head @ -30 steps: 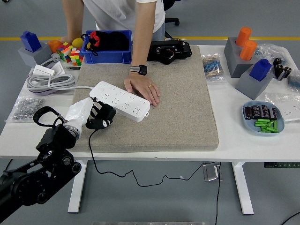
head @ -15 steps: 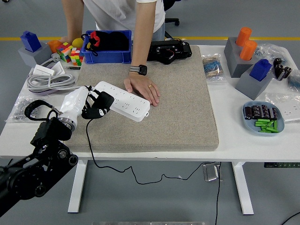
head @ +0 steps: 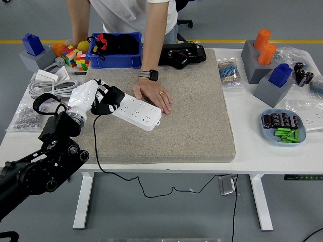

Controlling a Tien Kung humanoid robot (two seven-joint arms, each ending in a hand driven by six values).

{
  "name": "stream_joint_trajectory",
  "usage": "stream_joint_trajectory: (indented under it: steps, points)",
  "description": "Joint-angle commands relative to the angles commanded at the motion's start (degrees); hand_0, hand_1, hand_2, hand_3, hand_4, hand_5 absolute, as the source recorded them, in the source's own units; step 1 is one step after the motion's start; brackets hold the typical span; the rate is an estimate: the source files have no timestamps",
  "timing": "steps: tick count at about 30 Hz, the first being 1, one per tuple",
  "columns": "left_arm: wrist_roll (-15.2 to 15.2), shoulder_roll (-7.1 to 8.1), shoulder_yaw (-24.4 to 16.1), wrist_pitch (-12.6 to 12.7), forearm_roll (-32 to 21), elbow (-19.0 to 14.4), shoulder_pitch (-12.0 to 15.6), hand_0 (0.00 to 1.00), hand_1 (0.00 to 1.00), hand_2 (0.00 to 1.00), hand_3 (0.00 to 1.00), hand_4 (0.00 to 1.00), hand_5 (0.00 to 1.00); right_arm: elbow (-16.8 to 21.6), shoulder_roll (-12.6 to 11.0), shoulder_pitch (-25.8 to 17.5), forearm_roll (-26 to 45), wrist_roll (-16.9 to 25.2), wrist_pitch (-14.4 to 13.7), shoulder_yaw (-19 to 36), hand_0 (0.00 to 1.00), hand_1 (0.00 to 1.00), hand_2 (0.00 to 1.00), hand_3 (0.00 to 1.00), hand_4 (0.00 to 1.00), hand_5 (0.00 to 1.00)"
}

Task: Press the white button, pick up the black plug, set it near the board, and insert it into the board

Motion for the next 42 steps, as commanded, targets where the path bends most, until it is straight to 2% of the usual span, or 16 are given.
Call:
stream_joint_trajectory:
  steps: [15, 27, 42]
  points:
    - [-0.8, 0.43, 5.4, -0.5, -1.3, 5.6, -3.8, 0.329, 0.298, 0.286, 0.506, 0.645, 0.002, 0.0, 0.0, 0.3, 0.1, 0.0, 0.0, 0.0, 0.773, 0.668, 0.64, 0.603, 0.651, 0.413]
    - [-0.8, 0.87, 5.7, -0.7, -1.0, 7.5, -3.9, 0.328, 0.296, 0.286, 0.506, 0.646, 0.002, -0.1, -0.1, 0.1, 0.1, 0.0, 0.0, -0.3, 0.773, 0.667, 0.64, 0.602, 0.65, 0.411]
    - [0.0, 1.25, 6.2, -1.0, -0.5, 7.3, -3.4, 0.323, 0.295, 0.284, 0.505, 0.645, 0.002, 0.0, -0.2, 0.1, 0.2, 0.1, 0.0, -0.5, 0.772, 0.666, 0.639, 0.603, 0.649, 0.411]
